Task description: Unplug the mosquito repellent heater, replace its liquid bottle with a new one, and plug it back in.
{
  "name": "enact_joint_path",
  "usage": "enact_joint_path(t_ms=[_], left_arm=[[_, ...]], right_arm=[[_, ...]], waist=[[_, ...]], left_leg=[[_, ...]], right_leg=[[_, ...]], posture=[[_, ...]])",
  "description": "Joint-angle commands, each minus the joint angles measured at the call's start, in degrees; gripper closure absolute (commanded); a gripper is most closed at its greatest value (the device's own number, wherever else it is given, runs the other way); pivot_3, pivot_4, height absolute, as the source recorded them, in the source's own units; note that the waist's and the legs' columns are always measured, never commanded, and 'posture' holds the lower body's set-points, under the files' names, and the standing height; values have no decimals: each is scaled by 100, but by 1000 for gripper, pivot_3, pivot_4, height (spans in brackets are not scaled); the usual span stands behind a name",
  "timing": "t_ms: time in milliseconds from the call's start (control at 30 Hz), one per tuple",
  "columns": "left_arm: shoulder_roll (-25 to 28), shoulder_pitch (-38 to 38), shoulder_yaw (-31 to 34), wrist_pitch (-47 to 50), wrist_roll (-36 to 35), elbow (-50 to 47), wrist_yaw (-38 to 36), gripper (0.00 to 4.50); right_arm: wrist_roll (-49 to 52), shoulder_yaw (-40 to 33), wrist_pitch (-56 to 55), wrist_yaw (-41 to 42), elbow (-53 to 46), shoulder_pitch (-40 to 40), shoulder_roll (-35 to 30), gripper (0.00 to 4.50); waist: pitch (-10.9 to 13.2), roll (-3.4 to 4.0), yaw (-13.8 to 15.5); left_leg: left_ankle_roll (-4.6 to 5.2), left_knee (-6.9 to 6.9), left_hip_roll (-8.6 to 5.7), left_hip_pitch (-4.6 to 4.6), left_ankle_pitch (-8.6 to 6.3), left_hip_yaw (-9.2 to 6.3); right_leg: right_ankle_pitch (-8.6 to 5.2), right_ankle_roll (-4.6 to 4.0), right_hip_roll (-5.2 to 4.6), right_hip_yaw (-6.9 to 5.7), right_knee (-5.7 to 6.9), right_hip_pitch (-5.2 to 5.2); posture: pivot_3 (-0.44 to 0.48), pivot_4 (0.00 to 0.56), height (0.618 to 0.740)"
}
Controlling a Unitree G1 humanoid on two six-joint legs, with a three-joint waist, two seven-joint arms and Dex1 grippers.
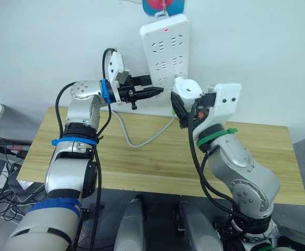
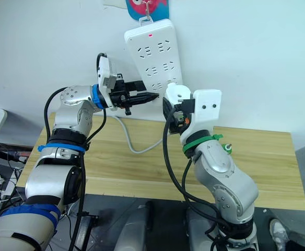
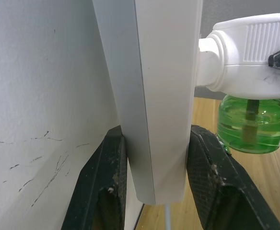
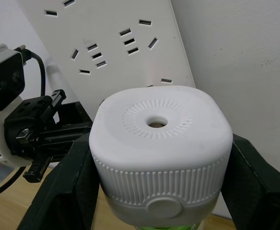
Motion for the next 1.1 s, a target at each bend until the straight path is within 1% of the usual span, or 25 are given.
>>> enact_joint_path(t_ms=[33, 300, 700, 1100], left_arm=[[-55, -47, -53, -112, -23, -262, -112, 3107], [-58, -43, -55, -122, -29, -280, -140, 3107], [-100, -8, -76, -200, -14, -351, -243, 3107], [-130, 49, -76, -126, -72, -460, -307, 3107]], right_arm=[[-116, 40, -11, 77, -179, -81, 60, 1481], [-326, 50, 24, 117, -115, -153, 138, 1481], [-683, -22, 44, 173, 426, -615, 364, 1481], [-888, -82, 47, 270, 748, -814, 483, 1481]], waist=[[0, 0, -1], [0, 0, -1], [0, 0, -7], [0, 0, -12]], left_leg=[[0, 0, 0, 0, 0, 0], [0, 0, 0, 0, 0, 0], [-1, 1, 2, -1, 1, -1], [-1, 1, 6, -1, 1, 1]], right_leg=[[0, 0, 0, 0, 0, 0], [0, 0, 0, 0, 0, 0], [0, -1, -1, 1, 5, -8], [1, -1, -2, 5, 11, -18]], posture=[[15, 313, 740], [14, 308, 740], [12, 311, 740], [8, 311, 740]])
